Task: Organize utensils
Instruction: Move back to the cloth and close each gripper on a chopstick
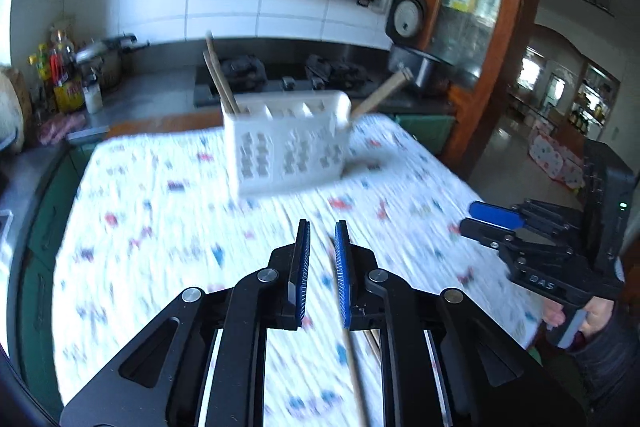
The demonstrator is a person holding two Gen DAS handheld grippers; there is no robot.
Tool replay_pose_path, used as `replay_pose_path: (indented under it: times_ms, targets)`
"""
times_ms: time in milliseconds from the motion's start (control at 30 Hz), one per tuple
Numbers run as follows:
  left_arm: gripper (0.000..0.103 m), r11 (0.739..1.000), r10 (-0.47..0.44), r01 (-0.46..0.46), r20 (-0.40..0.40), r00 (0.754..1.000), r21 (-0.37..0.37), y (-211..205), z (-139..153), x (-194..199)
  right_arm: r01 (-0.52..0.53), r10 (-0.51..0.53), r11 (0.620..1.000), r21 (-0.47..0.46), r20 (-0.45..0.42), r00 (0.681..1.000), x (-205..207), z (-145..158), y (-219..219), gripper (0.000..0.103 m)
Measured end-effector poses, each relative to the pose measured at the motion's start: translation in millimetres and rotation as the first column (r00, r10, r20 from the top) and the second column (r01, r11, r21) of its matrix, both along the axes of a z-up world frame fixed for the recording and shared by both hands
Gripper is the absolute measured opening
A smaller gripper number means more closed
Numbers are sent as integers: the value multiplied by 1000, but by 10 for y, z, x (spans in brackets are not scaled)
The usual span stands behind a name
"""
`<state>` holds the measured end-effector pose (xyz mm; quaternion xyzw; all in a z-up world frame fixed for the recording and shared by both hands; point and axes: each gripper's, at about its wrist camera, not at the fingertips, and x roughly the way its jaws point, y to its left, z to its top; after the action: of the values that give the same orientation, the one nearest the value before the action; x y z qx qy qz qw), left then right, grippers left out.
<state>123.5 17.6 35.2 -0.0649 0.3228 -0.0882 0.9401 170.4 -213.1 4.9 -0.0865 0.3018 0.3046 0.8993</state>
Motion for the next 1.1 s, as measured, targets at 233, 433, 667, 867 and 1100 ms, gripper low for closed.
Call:
replay_pose_path:
  times_ms: [233,433,667,867,1100]
  targets:
    - [13,999,-6,2,-79,997,-44,-133,-544,-424,12,-13,1000,-12,-74,997,-388,-556,-172,29]
    - [13,997,-31,19,-152,988,-80,-235,-924,-572,0,1,1000,6,-133,991,-583,-855,-185,26]
    - [13,995,-47,28,-198,979,-98,-348,-1183,-640,-7,3,1000,-25,-150,989,-622,-1039,-100,20]
    - [13,995,-57,36,-217,975,-96,-407,-1284,-649,7,-14,999,-45,-164,986,-572,-1141,-97,17]
    - [13,996,-50,33,-222,974,-79,-441,-1352,-591,4,-13,999,-52,-175,984,-562,-1205,-95,12]
